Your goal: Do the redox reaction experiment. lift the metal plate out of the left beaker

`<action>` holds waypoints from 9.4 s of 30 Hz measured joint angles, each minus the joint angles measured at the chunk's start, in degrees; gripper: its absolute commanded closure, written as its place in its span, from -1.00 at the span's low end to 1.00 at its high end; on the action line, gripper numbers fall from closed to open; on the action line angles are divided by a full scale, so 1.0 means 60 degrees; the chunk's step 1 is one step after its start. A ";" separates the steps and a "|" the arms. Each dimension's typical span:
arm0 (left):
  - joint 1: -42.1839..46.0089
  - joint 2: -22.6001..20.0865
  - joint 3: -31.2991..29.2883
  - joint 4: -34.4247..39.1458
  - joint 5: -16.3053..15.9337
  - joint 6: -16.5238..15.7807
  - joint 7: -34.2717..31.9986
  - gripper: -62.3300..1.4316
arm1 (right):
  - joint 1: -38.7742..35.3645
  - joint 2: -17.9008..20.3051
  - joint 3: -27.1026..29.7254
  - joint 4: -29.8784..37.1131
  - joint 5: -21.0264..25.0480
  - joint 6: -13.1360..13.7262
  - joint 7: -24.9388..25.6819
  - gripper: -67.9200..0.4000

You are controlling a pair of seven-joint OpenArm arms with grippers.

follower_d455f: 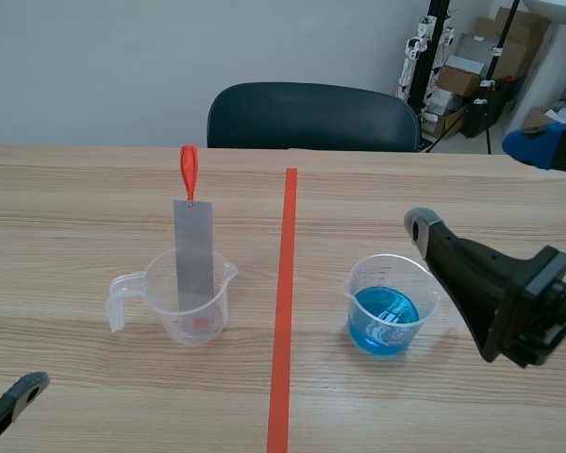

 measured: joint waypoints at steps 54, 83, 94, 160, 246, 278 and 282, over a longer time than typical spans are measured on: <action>-0.5271 0.4138 0.3147 -1.2007 0.2932 0.1676 -0.9832 -0.96 | 0.7490 0.2288 -0.5807 -0.5963 0.2776 0.1654 -0.0018 -1.00; -0.5264 0.4091 0.3093 -1.0477 0.2361 0.1668 -0.9828 -1.00 | 1.0473 -0.0324 -0.8830 -0.7555 0.2127 0.1264 -0.0984 -1.00; -0.5264 0.4087 0.3093 -0.9974 0.2361 0.1672 -0.9828 -1.00 | 1.1187 -0.1126 -0.9584 -0.8521 0.2160 0.0925 -0.0980 -1.00; -0.5264 0.4091 0.3093 -0.9974 0.2364 0.1672 -0.9828 -1.00 | 1.2029 -0.4022 -1.0422 -1.0939 0.1588 0.1392 -0.1490 -0.27; -0.5264 0.4091 0.3093 -0.9974 0.2364 0.1672 -0.9828 -1.00 | 1.2182 -0.3887 -1.0422 -1.0397 0.0459 0.3184 -0.1832 0.98; -0.5264 0.4091 0.3093 -0.9974 0.2364 0.1672 -0.9828 -1.00 | 1.2160 -0.2295 -1.0105 -0.6747 0.1738 0.3187 -0.3005 0.98; -0.5264 0.4091 0.3093 -0.9974 0.2368 0.1672 -0.9828 -1.00 | 1.2160 -0.2113 -0.9672 -0.6291 0.2098 0.3169 -0.3311 0.98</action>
